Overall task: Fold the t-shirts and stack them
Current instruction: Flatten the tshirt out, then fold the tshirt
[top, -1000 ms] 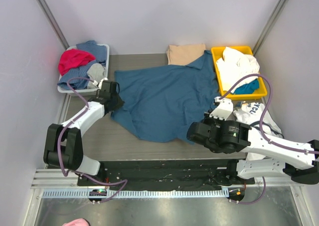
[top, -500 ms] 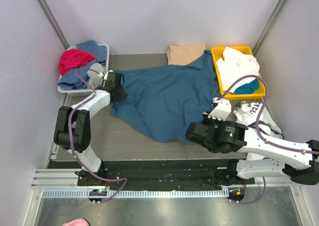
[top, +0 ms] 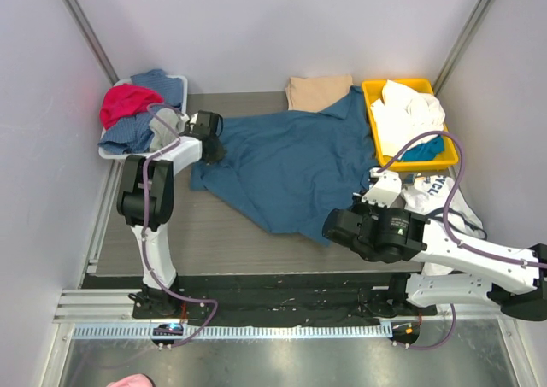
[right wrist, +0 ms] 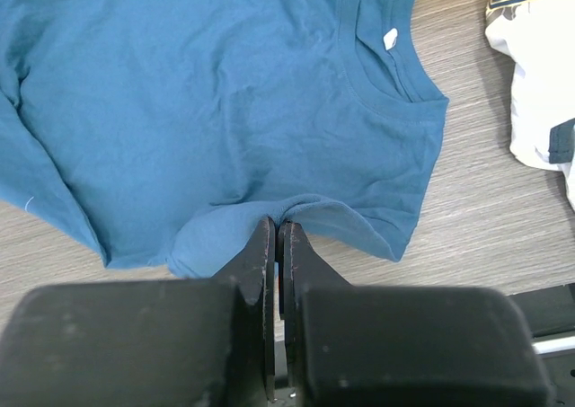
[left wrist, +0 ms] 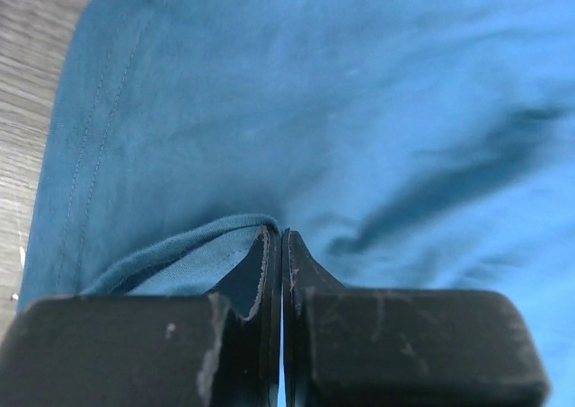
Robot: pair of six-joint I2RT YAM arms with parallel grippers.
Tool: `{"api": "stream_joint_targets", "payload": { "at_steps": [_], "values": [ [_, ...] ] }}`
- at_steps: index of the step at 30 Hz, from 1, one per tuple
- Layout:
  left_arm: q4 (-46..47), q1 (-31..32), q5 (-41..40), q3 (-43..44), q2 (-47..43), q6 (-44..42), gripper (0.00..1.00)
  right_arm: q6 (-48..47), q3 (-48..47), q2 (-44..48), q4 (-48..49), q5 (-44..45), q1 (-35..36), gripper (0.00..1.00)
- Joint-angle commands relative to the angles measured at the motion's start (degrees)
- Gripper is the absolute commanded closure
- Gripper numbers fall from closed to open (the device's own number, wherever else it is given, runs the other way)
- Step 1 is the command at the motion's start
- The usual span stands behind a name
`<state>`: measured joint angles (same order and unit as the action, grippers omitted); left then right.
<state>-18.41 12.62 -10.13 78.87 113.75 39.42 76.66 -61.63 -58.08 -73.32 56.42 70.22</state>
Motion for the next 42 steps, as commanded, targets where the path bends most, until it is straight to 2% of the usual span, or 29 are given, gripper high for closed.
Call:
{"api": "stream_joint_targets", "payload": {
  "at_steps": [1,15,22,27,34,39,42],
  "values": [
    [-2.1,-0.1,-3.3,2.9,3.0,-2.9,1.00,-0.4,0.1,1.0,0.7,2.1,-1.0,0.99],
    [-4.5,-6.3,-4.5,7.3,7.3,-5.2,1.00,-1.2,0.8,2.5,0.7,1.8,-2.5,0.99],
    [-3.7,-5.0,-0.8,6.0,2.5,-4.7,1.00,-2.3,-0.1,1.7,0.8,1.8,-2.5,0.99],
    [-2.4,-2.7,1.7,-0.2,-7.4,-2.3,1.00,-4.3,-3.1,1.9,-0.3,0.2,-2.5,0.99],
    [-0.9,-2.0,4.3,-19.3,-27.7,-0.1,1.00,-4.9,-6.9,1.4,-5.3,-1.7,-2.5,0.99],
    [-4.8,-1.8,5.0,-29.9,-44.4,1.2,1.00,-5.7,-8.0,1.0,-5.9,-1.5,-2.7,0.99],
    [-8.6,-1.8,4.2,-34.5,-50.5,2.3,1.00,-6.1,-8.3,0.4,-5.8,-1.8,-2.8,0.99]
  ]
}}
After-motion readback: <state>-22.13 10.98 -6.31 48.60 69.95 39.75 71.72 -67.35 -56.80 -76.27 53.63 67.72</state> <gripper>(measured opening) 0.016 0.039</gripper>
